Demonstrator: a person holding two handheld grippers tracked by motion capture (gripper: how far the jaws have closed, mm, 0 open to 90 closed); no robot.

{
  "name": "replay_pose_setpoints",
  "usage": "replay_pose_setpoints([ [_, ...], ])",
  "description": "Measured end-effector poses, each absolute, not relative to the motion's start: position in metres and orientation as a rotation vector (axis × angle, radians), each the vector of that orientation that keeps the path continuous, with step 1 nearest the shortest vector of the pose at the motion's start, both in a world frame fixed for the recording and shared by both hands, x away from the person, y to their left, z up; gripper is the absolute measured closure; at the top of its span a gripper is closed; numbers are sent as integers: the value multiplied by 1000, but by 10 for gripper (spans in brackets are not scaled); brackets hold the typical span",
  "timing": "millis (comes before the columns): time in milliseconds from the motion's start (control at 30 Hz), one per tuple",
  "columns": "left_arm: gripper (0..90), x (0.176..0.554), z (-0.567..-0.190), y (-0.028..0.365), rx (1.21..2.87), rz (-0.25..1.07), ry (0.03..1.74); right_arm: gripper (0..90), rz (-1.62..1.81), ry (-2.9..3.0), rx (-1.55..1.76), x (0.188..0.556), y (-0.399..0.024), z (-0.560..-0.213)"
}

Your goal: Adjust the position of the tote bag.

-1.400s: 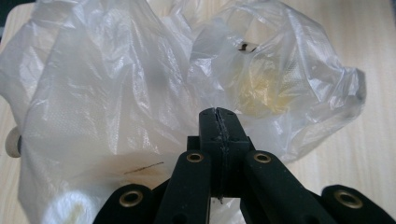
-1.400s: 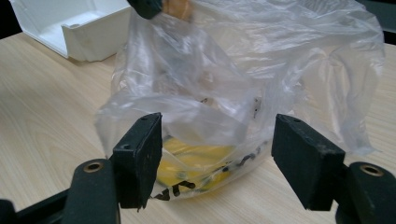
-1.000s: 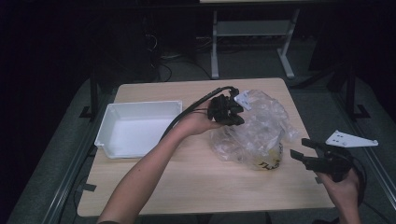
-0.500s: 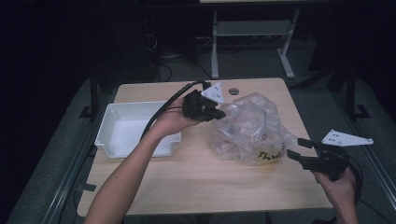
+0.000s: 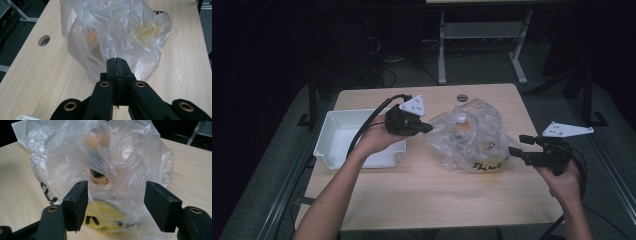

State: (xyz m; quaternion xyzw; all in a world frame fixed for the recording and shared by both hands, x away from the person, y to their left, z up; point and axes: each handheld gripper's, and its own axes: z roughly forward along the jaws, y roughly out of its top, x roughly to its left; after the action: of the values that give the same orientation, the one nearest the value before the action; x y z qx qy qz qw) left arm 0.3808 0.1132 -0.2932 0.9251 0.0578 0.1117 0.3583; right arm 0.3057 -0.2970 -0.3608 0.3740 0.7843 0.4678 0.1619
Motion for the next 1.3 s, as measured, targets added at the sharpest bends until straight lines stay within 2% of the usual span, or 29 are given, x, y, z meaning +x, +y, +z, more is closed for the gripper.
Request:
replay_pose_setpoints([
  [500,900,383,-320,138,2395,238,227,341,1274,2326,1020,348,-270,-355],
  [1000,900,375,-341,148,2436,210,219,344,1263,2352,984,350,-261,-348],
  [1300,900,377,-353,145,2482,182,235,350,1219,2376,945,363,-245,-337],
])
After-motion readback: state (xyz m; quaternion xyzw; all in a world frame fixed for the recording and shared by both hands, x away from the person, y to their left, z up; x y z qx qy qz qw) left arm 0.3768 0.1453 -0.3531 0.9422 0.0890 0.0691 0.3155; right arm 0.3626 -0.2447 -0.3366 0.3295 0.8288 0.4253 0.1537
